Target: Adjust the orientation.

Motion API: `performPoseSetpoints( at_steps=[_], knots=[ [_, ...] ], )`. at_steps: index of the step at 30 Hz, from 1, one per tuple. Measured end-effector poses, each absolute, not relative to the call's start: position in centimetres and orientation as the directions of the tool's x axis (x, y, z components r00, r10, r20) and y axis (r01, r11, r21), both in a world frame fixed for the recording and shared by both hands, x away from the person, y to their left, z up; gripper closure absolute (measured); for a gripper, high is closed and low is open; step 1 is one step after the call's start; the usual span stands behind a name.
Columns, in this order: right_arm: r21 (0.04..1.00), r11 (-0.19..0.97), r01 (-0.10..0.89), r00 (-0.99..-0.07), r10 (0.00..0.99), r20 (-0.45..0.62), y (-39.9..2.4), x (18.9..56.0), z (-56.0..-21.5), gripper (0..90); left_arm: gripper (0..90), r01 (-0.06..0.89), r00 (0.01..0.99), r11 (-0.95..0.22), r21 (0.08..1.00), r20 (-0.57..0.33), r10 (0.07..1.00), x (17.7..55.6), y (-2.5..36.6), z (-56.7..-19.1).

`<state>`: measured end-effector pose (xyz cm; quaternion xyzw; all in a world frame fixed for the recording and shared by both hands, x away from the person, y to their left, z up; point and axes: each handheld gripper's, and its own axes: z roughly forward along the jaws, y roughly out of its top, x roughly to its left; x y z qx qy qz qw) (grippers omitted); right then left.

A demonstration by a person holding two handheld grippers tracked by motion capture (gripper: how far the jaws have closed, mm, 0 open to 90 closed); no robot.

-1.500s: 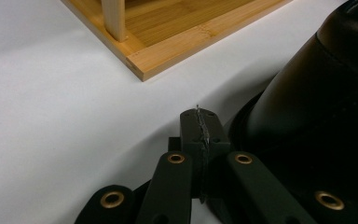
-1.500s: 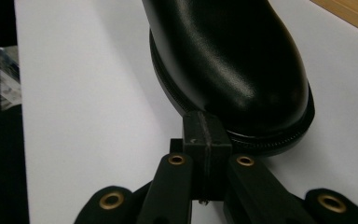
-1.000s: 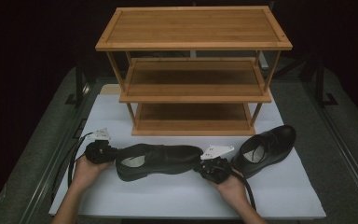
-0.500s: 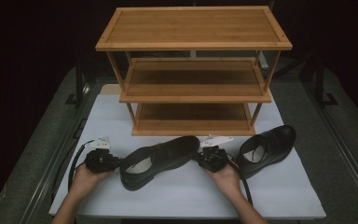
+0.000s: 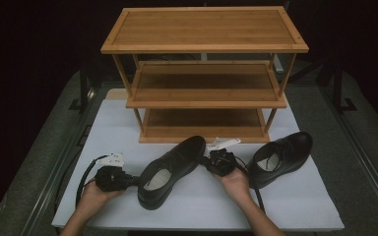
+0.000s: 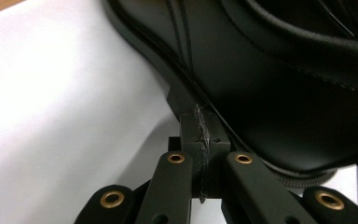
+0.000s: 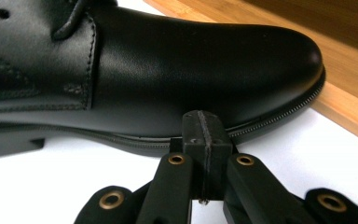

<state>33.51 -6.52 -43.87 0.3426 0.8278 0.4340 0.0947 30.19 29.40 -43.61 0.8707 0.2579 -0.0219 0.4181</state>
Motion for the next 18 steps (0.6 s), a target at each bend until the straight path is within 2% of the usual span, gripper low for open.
performPoseSetpoints(
  at_steps=[11, 18],
  knots=[
    [0.783, 0.389, 0.486, -0.755, 0.637, 0.153, -5.6, 34.8, -43.6, 89.9, 90.0, 0.412, 0.907, -0.568, 0.712, -0.258, 0.334, 28.7, 26.4, -43.6],
    [0.783, 0.382, 0.491, -0.757, 0.632, 0.167, -5.3, 35.3, -43.7, 90.0, 90.0, 0.396, 0.916, -0.578, 0.714, -0.263, 0.303, 28.4, 25.3, -43.6]
  ],
)
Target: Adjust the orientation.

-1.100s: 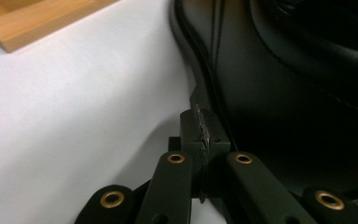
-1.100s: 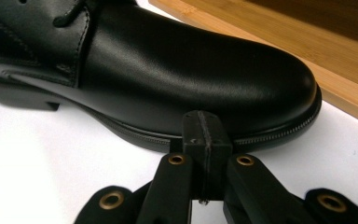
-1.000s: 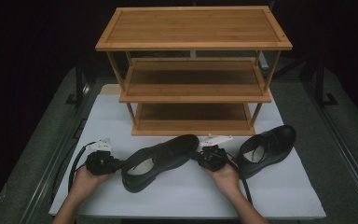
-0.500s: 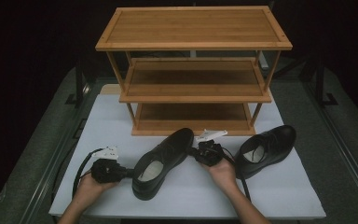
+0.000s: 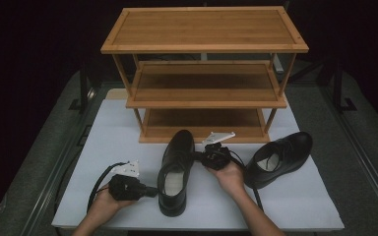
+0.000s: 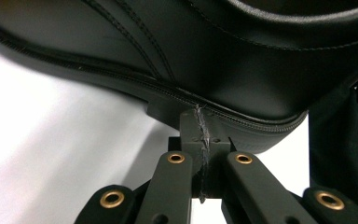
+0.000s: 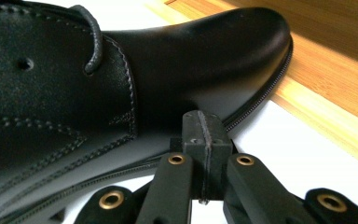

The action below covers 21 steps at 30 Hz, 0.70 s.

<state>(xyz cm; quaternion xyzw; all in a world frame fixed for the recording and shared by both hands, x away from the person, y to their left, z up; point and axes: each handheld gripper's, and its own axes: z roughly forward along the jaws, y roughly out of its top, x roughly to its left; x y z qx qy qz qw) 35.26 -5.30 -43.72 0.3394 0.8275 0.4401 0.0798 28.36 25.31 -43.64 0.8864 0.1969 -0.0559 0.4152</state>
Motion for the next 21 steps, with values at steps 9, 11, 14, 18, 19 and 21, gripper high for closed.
performPoseSetpoints(
  at_steps=[9, 11, 14, 18, 19, 21],
  knots=[
    [0.784, 0.386, 0.486, -0.763, 0.624, 0.166, -5.4, 34.8, -43.6, 89.9, 90.0, 0.395, 0.916, -0.576, 0.716, -0.254, 0.312, 28.6, 25.5, -43.4],
    [0.784, 0.394, 0.48, -0.768, 0.62, 0.158, -5.5, 34.5, -43.5, 89.9, 90.0, 0.409, 0.906, -0.562, 0.719, -0.251, 0.339, 29.0, 25.8, -43.4],
    [0.786, 0.411, 0.462, -0.787, 0.598, 0.15, -5.7, 33.4, -43.3, 89.9, 90.0, 0.439, 0.884, -0.541, 0.717, -0.239, 0.401, 29.9, 26.0, -43.4],
    [0.778, 0.423, 0.464, -0.796, 0.584, 0.157, -5.9, 32.6, -43.6, 89.9, 90.0, 0.449, 0.873, -0.533, 0.717, -0.225, 0.433, 30.9, 25.6, -43.5],
    [0.775, 0.429, 0.463, -0.804, 0.572, 0.163, -6.0, 32.1, -43.8, 89.9, 90.0, 0.451, 0.87, -0.533, 0.716, -0.221, 0.44, 31.1, 25.4, -43.6],
    [0.769, 0.435, 0.469, -0.809, 0.561, 0.176, -5.9, 31.5, -44.0, 90.0, 90.0, 0.452, 0.87, -0.541, 0.709, -0.216, 0.444, 31.7, 24.6, -43.9]
  ],
)
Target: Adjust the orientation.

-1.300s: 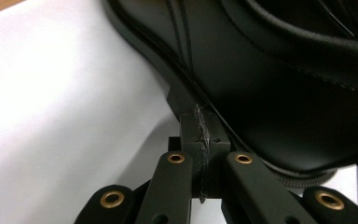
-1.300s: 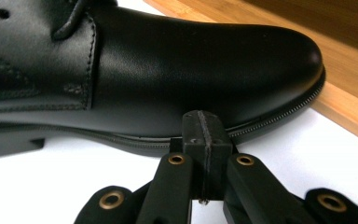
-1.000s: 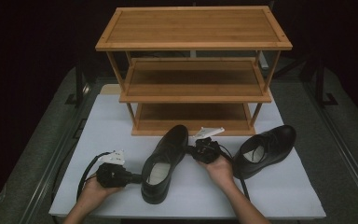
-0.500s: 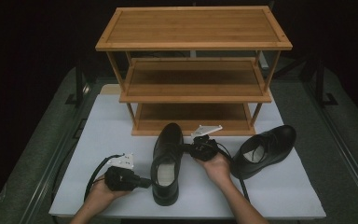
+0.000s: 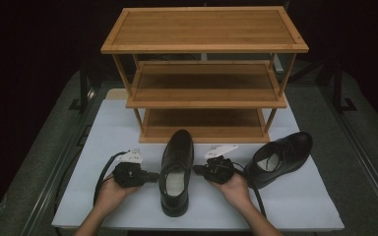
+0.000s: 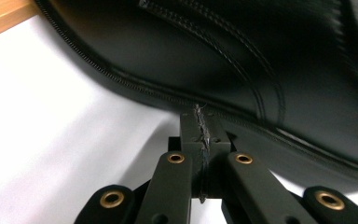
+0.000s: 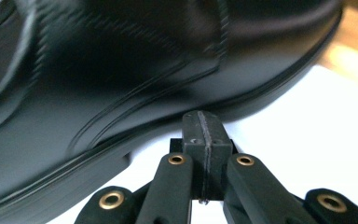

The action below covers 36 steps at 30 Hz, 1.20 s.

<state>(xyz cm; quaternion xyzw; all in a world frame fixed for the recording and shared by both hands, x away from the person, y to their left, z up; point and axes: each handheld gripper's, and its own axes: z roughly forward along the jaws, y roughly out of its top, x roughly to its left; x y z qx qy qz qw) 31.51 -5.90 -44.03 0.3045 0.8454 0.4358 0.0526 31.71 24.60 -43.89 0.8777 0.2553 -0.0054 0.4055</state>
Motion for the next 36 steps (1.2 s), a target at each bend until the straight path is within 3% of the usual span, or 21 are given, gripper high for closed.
performPoseSetpoints(
  at_steps=[8, 23, 36],
  knots=[
    [0.763, 0.461, 0.454, -0.839, 0.509, 0.192, -4.8, 30.7, -44.7, 90.0, 90.0, 0.439, 0.875, -0.54, 0.718, -0.205, 0.439, 31.8, 24.1, -43.8],
    [0.749, 0.459, 0.479, -0.796, 0.586, 0.15, -7.9, 28.6, -44.4, 90.0, 90.0, 0.379, 0.913, -0.582, 0.719, -0.188, 0.362, 31.2, 20.1, -43.7],
    [0.755, 0.442, 0.484, -0.794, 0.585, 0.167, -8.1, 27.7, -44.5, 90.0, 90.0, 0.379, 0.912, -0.576, 0.724, -0.186, 0.365, 30.5, 20.1, -43.8]
  ],
)
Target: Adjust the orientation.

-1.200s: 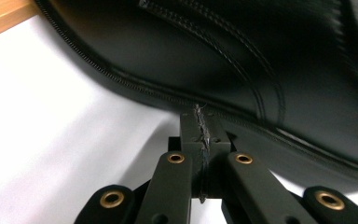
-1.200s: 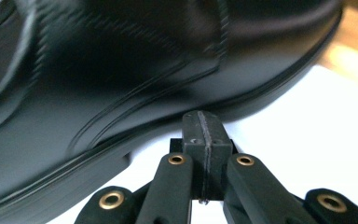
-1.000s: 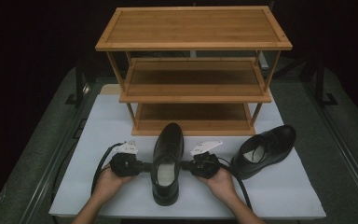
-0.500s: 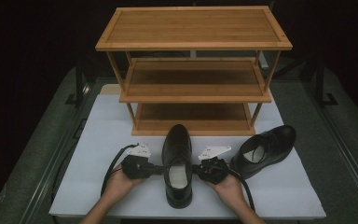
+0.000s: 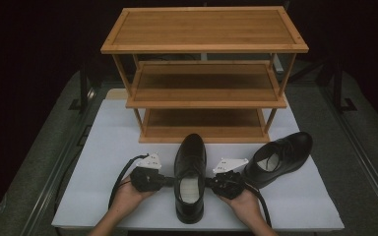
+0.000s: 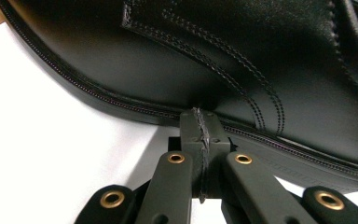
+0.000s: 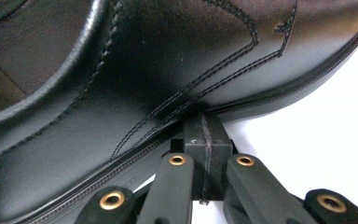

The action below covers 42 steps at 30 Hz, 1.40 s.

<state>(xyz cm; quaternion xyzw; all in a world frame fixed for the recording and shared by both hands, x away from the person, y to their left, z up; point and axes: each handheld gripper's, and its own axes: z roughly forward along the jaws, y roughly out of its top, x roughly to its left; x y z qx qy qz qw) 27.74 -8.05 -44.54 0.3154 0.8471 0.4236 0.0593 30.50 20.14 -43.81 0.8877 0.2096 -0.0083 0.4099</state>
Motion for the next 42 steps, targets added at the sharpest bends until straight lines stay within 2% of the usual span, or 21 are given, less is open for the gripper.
performPoseSetpoints(
  at_steps=[9, 11, 14, 16, 19, 31, 35, 37, 38, 42],
  knots=[
    [0.759, 0.432, 0.488, -0.794, 0.581, 0.179, -8.3, 27.8, -44.7, 90.0, 89.7, 0.384, 0.91, -0.56, 0.734, -0.199, 0.364, 30.6, 20.4, -44.1],
    [0.758, 0.432, 0.488, -0.791, 0.587, 0.175, -8.3, 27.8, -44.7, 89.9, 84.2, 0.389, 0.906, -0.554, 0.736, -0.197, 0.374, 30.6, 20.6, -44.1],
    [0.764, 0.42, 0.49, -0.785, 0.594, 0.177, -8.6, 27.7, -44.5, 88.4, 80.6, 0.393, 0.902, -0.542, 0.743, -0.196, 0.385, 30.6, 20.8, -44.0],
    [0.768, 0.417, 0.486, -0.78, 0.603, 0.167, -9.2, 27.3, -43.9, 85.6, 73.8, 0.394, 0.899, -0.541, 0.743, -0.19, 0.394, 30.5, 21.2, -43.9],
    [0.778, 0.41, 0.476, -0.777, 0.61, 0.153, -9.8, 26.8, -43.1, 83.2, 70.1, 0.402, 0.893, -0.534, 0.744, -0.189, 0.408, 30.6, 22.0, -43.7],
    [0.815, 0.381, 0.437, -0.76, 0.64, 0.108, -13.4, 25.5, -39.0, 81.7, 77.7, 0.386, 0.895, -0.498, 0.777, -0.184, 0.407, 31.0, 23.0, -41.1],
    [0.83, 0.343, 0.44, -0.713, 0.696, 0.09, -16.8, 25.4, -37.7, 81.8, 85.4, 0.374, 0.903, -0.5, 0.781, -0.184, 0.388, 31.0, 22.6, -40.6],
    [0.832, 0.333, 0.445, -0.703, 0.705, 0.093, -17.3, 25.3, -37.6, 81.8, 86.4, 0.37, 0.905, -0.506, 0.779, -0.181, 0.384, 31.0, 22.4, -40.6],
    [0.838, 0.315, 0.445, -0.674, 0.734, 0.082, -19.2, 25.4, -37.1, 81.8, 86.6, 0.37, 0.906, -0.507, 0.779, -0.181, 0.383, 31.0, 22.3, -40.5],
    [0.847, 0.279, 0.452, -0.623, 0.778, 0.076, -22.0, 25.7, -36.4, 81.8, 85.8, 0.37, 0.905, -0.51, 0.776, -0.178, 0.387, 30.9, 22.3, -40.6]
  ],
)
